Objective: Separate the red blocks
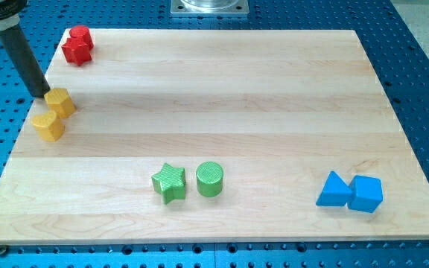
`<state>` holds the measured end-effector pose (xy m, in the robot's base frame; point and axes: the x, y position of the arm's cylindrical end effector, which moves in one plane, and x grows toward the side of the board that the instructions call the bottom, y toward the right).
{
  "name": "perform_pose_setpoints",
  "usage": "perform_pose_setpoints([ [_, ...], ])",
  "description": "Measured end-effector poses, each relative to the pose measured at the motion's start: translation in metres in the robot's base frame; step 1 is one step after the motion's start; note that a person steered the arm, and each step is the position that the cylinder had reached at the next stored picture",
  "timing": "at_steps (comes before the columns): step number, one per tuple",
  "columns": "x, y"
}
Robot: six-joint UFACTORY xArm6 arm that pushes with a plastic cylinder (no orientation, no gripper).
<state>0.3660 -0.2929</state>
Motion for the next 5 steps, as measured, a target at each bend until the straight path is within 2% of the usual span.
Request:
perform_pose_setpoints([
  [1, 0.004, 0.000],
  [2, -0.029, -0.012],
  [4, -0.130, 0.016],
  [5, -0.146, 0.017],
])
